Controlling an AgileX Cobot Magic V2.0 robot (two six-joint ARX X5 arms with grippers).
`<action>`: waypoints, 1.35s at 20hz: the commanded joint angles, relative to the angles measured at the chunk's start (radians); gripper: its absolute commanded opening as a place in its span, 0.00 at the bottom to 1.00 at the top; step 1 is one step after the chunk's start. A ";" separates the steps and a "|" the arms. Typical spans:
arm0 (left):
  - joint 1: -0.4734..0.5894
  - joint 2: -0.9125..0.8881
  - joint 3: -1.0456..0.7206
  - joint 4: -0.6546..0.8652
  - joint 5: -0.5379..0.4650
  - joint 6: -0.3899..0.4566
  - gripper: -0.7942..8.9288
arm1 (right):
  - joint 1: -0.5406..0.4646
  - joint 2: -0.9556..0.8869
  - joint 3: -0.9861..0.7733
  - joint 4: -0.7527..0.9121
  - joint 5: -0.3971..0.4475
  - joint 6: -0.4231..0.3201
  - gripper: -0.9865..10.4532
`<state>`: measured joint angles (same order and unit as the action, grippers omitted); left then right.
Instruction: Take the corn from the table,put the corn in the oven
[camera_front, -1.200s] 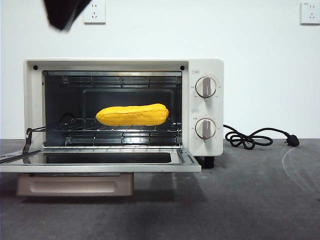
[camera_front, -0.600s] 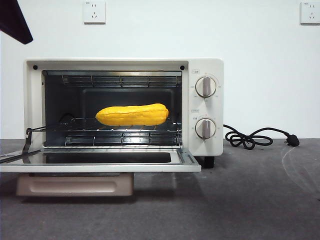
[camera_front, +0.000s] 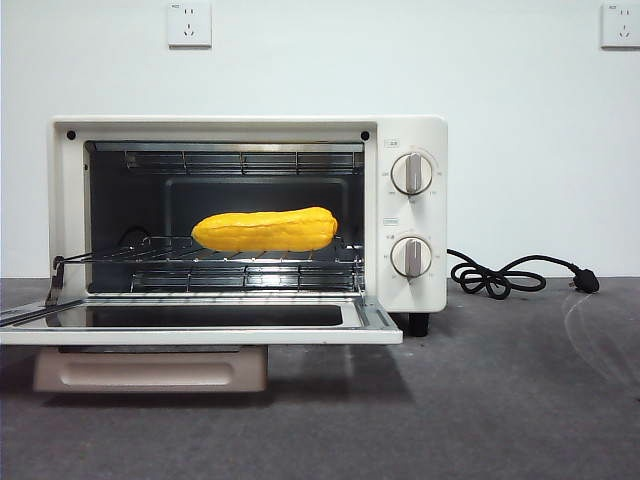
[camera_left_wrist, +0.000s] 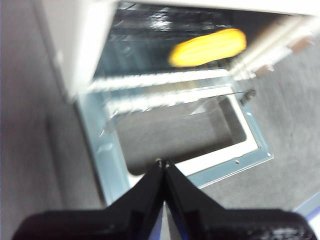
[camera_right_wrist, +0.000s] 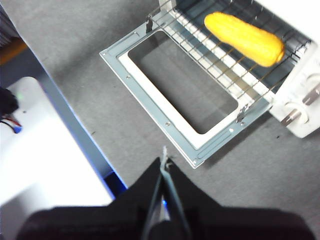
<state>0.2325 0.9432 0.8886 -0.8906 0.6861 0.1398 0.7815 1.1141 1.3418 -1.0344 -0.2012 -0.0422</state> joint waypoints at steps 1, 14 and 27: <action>0.070 0.042 -0.059 0.002 0.066 0.022 0.07 | -0.078 0.001 0.002 -0.008 -0.138 -0.060 0.08; 0.082 0.493 -0.093 0.174 -0.024 -0.013 0.07 | -0.174 0.001 0.002 -0.040 -0.219 -0.100 0.08; -0.051 0.695 -0.093 0.228 -0.083 -0.030 0.07 | -0.174 0.001 0.002 -0.019 -0.218 -0.093 0.08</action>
<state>0.1871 1.6260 0.8040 -0.6556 0.6064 0.1043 0.6071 1.1137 1.3418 -1.0615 -0.4168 -0.1310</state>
